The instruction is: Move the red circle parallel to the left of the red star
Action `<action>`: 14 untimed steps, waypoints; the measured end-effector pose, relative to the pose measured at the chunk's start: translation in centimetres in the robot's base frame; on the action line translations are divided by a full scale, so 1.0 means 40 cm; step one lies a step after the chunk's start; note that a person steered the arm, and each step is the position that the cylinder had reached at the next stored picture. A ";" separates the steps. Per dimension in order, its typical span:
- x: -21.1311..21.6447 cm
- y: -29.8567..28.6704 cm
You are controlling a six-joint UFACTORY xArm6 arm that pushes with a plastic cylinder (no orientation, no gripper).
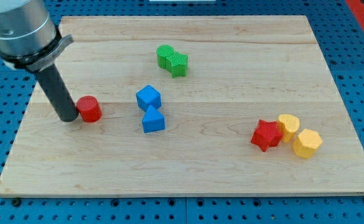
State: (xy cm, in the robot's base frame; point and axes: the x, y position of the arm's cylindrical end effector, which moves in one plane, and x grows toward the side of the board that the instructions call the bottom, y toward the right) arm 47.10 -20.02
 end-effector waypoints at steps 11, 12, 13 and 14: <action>0.297 0.199; 0.247 0.331; 0.233 0.292; 0.226 0.519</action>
State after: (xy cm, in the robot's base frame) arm 56.15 0.76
